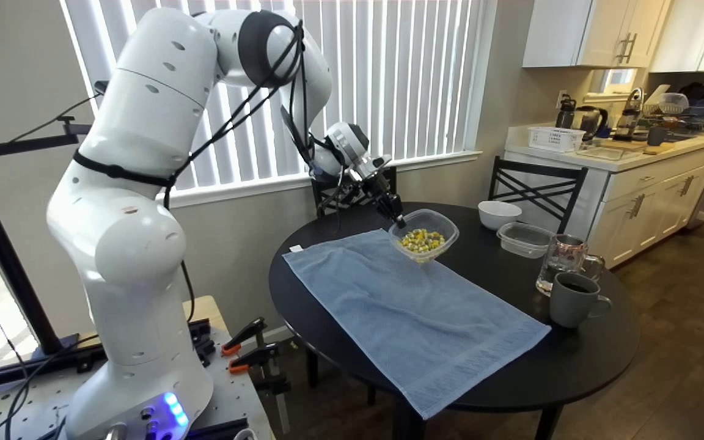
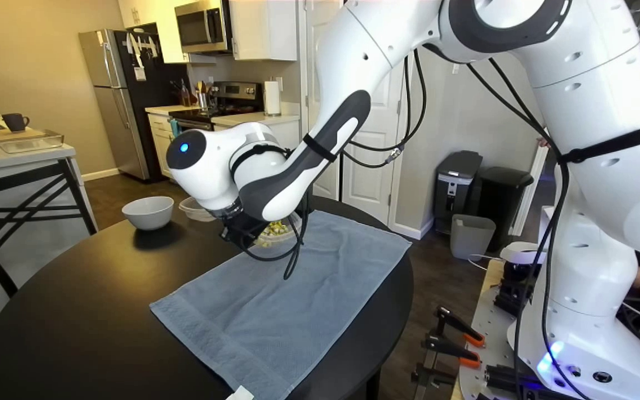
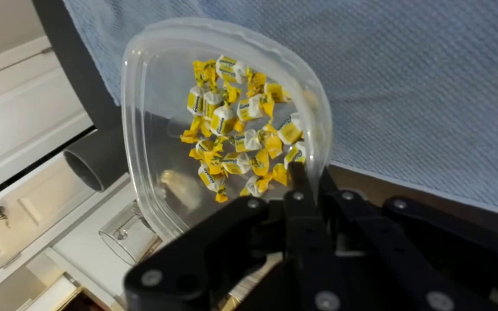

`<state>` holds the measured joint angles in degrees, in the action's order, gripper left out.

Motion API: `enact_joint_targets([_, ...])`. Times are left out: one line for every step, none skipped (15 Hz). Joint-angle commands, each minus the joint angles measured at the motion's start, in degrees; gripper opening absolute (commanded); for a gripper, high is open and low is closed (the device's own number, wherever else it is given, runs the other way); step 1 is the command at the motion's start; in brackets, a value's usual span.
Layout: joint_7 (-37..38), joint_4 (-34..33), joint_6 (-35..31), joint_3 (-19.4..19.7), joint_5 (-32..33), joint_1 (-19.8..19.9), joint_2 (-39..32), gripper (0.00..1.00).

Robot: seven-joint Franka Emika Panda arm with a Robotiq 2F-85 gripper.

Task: Pour the contents from the bowl onto the blue towel

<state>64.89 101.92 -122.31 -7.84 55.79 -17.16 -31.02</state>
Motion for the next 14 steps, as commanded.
enact_joint_targets([0.54,4.62,-11.66,-0.56,-4.22,2.59,3.79,0.02])
enact_joint_targets([0.47,5.36,-15.28,-0.32,-5.50,3.01,4.07,0.02])
enact_joint_targets([1.00,6.29,-19.44,0.23,-6.05,3.26,4.29,0.02])
enact_joint_targets([1.94,7.19,-23.60,0.99,-6.04,3.25,4.51,0.02])
enact_joint_targets([3.13,8.21,-27.94,1.97,-5.42,3.10,4.81,0.02])
enact_joint_targets([3.97,9.04,-32.20,2.74,-5.30,3.13,5.10,0.02])
enact_joint_targets([4.64,10.03,-36.58,3.63,-5.29,3.13,5.40,0.02])
enact_joint_targets([5.70,10.83,-40.38,2.36,-4.38,4.99,5.53,0.02])
enact_joint_targets([5.86,11.72,-44.18,2.55,-4.86,5.41,5.76,0.02])
enact_joint_targets([5.58,12.60,-47.16,2.21,-5.34,6.13,6.07,0.02])
enact_joint_targets([4.90,13.50,-49.67,1.66,-5.99,6.96,6.44,0.02])
enact_joint_targets([3.71,14.64,-51.68,0.61,-7.00,8.12,6.88,0.02])
enact_joint_targets([2.57,15.79,-52.47,-0.78,-8.14,9.31,7.50,0.02])
enact_joint_targets([1.33,17.05,-52.63,-2.61,-9.46,10.68,8.16,0.02])
